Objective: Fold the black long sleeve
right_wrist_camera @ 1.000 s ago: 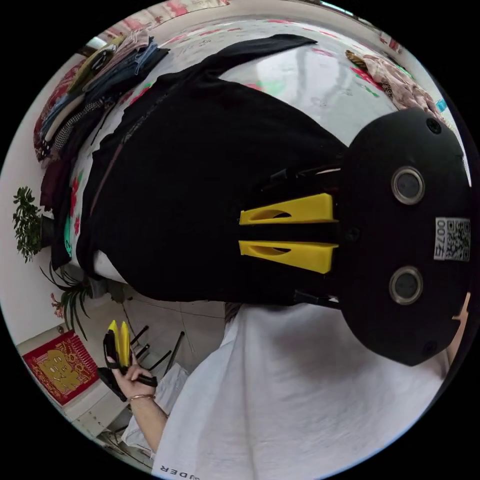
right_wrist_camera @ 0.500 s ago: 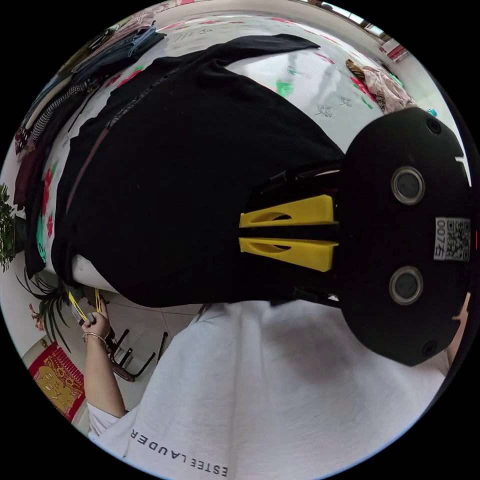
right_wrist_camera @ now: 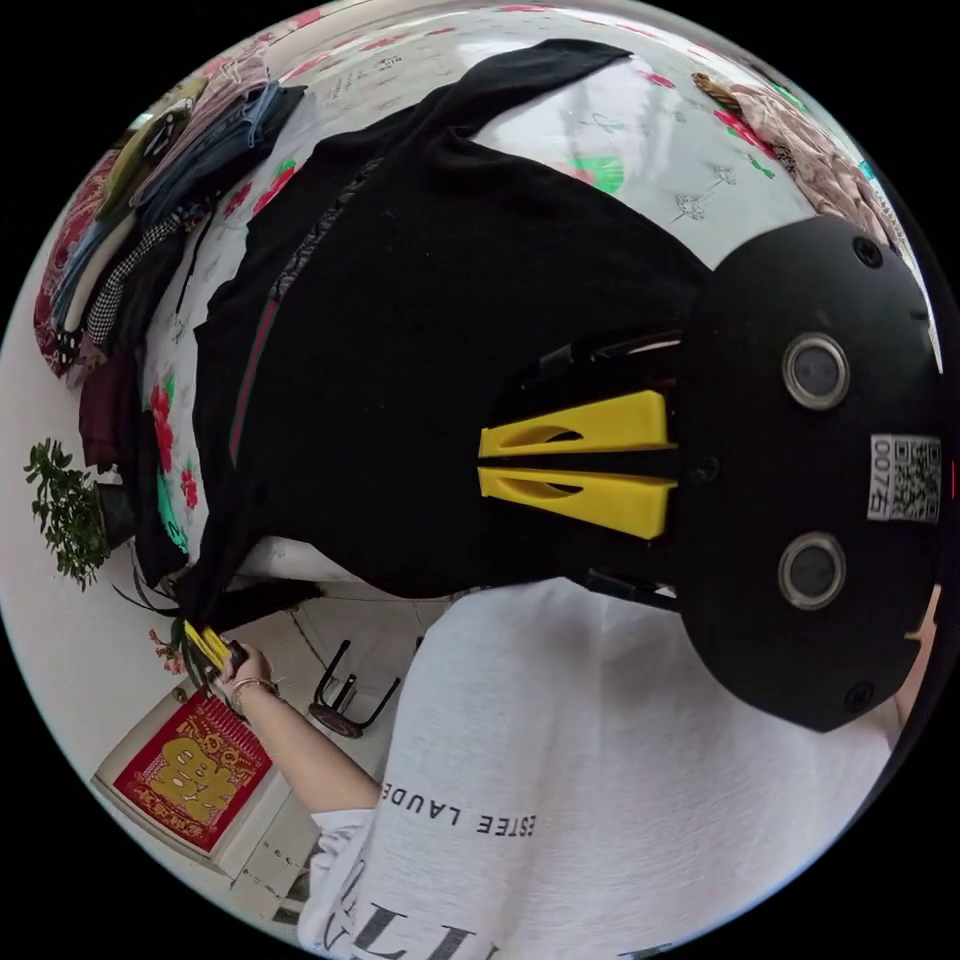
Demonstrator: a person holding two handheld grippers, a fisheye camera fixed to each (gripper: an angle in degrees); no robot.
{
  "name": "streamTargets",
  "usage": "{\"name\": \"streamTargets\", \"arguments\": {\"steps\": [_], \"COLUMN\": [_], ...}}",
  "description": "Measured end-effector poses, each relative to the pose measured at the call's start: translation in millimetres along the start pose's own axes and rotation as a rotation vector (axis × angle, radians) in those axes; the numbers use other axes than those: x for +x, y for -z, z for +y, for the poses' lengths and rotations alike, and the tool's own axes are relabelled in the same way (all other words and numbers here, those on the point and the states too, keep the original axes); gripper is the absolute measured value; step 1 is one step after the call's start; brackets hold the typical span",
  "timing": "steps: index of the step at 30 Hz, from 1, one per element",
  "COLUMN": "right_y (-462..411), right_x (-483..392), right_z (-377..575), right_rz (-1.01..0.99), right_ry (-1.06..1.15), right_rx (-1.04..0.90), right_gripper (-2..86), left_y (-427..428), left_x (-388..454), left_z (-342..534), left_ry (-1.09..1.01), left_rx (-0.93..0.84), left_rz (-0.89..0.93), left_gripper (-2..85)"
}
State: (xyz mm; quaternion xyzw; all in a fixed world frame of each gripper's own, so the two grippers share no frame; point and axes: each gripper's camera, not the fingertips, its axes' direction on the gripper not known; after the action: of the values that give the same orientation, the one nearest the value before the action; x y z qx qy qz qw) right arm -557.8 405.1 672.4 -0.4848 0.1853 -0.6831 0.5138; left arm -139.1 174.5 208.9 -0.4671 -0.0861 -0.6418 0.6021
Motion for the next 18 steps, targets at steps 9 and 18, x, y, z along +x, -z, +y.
{"name": "streamTargets", "arguments": {"steps": [9,18], "right_y": [4.1,-7.2], "right_x": [12.5,53.7], "right_z": [83.3,164.9], "right_rz": [0.104,0.084], "right_ry": [-0.109,-0.3], "right_rx": [0.176,0.253], "right_gripper": [1.8,6.7], "left_y": [-140.2,-89.9], "left_x": [228.8,130.0], "left_z": [293.4,382.0], "left_ry": [-1.3,-0.987], "left_rx": [-0.956,-1.13], "left_rz": [-0.069,-0.439], "left_gripper": [14.4,10.4]}}
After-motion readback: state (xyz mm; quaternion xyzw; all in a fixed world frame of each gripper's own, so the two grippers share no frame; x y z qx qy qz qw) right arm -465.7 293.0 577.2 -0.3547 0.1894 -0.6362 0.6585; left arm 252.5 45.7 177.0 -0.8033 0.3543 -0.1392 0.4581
